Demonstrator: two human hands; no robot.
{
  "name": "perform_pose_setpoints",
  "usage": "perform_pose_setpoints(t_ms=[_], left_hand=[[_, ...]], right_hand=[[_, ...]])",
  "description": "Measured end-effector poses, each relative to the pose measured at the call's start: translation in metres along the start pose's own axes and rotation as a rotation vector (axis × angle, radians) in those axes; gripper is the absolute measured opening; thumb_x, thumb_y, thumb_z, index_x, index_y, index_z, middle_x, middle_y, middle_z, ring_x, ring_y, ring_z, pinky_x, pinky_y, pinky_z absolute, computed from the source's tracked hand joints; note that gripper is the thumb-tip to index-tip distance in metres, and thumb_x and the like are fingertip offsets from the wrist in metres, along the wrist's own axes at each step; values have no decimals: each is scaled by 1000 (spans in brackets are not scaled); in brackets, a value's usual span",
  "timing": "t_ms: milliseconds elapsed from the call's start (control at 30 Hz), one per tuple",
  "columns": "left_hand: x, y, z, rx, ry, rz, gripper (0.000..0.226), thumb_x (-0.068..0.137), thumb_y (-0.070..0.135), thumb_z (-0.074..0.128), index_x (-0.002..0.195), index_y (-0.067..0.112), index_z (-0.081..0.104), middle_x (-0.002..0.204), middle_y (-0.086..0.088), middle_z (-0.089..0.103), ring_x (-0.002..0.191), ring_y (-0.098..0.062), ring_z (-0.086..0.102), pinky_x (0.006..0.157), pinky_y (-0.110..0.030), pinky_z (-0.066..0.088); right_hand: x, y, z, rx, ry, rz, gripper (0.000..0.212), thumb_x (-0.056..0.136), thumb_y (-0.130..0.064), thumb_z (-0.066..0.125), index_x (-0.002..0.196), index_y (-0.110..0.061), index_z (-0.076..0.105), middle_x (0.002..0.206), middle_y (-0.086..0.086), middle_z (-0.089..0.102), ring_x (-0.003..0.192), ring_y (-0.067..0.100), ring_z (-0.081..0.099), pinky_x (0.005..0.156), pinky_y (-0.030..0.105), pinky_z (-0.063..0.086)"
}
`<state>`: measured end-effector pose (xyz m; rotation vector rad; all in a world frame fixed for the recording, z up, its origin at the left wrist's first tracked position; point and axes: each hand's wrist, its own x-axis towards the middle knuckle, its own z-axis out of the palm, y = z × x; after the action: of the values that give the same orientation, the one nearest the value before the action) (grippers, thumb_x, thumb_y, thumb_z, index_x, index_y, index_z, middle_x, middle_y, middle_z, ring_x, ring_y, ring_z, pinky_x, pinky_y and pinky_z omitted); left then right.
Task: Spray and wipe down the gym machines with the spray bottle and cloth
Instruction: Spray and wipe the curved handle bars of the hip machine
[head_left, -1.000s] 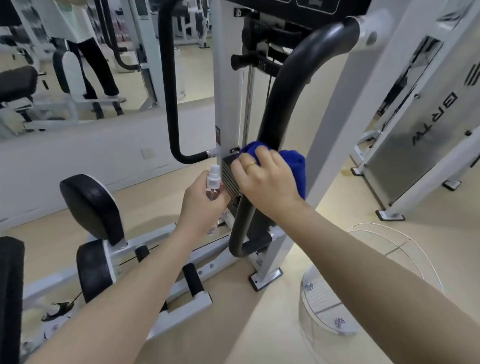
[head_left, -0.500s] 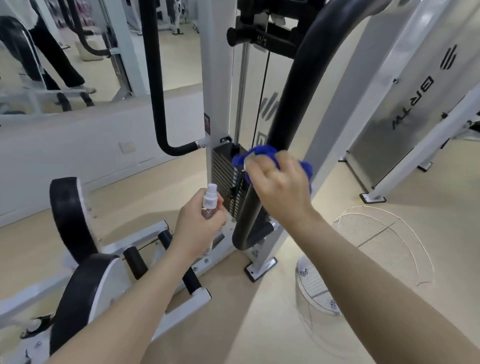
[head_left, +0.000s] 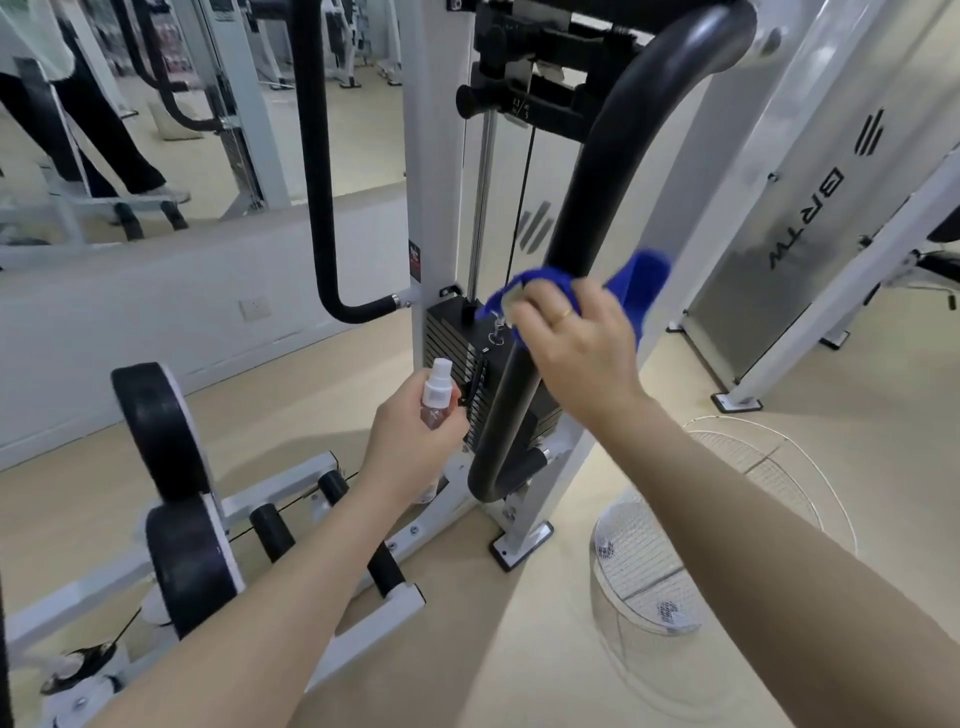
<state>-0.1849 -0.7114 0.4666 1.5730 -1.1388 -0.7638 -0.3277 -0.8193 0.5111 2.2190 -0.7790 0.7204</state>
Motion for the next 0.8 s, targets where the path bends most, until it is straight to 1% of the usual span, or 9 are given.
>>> perform_pose_setpoints(t_ms=[67, 200, 267, 333, 433, 567, 633, 700, 800], left_hand=[[1, 5, 3, -8, -11, 1, 16, 86, 10, 58, 80, 23, 50, 71, 2, 53, 64, -11, 51, 62, -27, 46], [-1, 21, 12, -178, -88, -8, 22, 89, 14, 59, 102, 31, 53, 89, 9, 60, 67, -2, 57, 57, -16, 47], [0, 29, 13, -321, -105, -37, 25, 90, 16, 59, 107, 34, 54, 95, 5, 63, 71, -11, 60, 61, -25, 53], [1, 34, 12, -363, -138, -34, 20, 89, 15, 60, 102, 29, 58, 81, 1, 63, 66, -15, 58, 60, -29, 52], [0, 34, 10, -268, -179, -11, 13, 87, 8, 61, 93, 19, 58, 69, 0, 59, 58, -14, 53, 56, -26, 48], [-2, 29, 6, -144, -160, -44, 14, 85, 2, 58, 86, 16, 59, 68, -2, 57, 55, -13, 53, 54, -26, 47], [-1, 30, 4, -171, -114, -64, 17, 84, 2, 58, 85, 18, 60, 67, -1, 57, 56, -11, 54, 56, -27, 49], [2, 34, 3, -196, -80, -49, 19, 84, 1, 58, 84, 20, 60, 66, 2, 57, 57, -9, 55, 56, -24, 49], [4, 48, 10, -201, -113, 1, 21, 83, 0, 58, 83, 20, 61, 63, 7, 58, 56, -8, 55, 57, -21, 48]], right_hand=[[-11, -10, -4, 224, -182, 47, 19, 76, -7, 67, 94, -13, 64, 95, 4, 67, 76, 26, 58, 67, 31, 50], [3, -1, -37, 997, -385, 538, 25, 93, -24, 53, 117, -19, 57, 106, -7, 61, 95, 10, 55, 79, 13, 41], [5, 1, -45, 1096, -405, 561, 29, 94, -21, 51, 123, -18, 53, 113, -6, 58, 101, 7, 53, 87, 14, 40], [3, 1, -49, 1120, -491, 508, 33, 92, -18, 55, 124, -18, 54, 118, -4, 57, 107, 8, 52, 94, 21, 41], [-7, 4, -49, 1296, -638, 525, 33, 87, -9, 58, 116, -25, 56, 112, -6, 60, 103, 12, 57, 90, 25, 47], [-19, 17, -46, 1552, -768, 747, 38, 86, -2, 57, 115, -25, 57, 111, -7, 58, 103, 19, 59, 90, 30, 50], [-24, 30, -40, 1637, -959, 840, 30, 86, -14, 60, 116, -19, 60, 107, 1, 61, 98, 20, 60, 87, 31, 51], [-28, 41, -37, 1691, -1244, 914, 46, 84, -41, 55, 117, -10, 58, 96, 10, 63, 87, 22, 61, 80, 30, 52], [-32, 43, -32, 1662, -1418, 691, 43, 80, -50, 62, 96, -11, 64, 83, 9, 62, 78, 22, 60, 83, 33, 49]])
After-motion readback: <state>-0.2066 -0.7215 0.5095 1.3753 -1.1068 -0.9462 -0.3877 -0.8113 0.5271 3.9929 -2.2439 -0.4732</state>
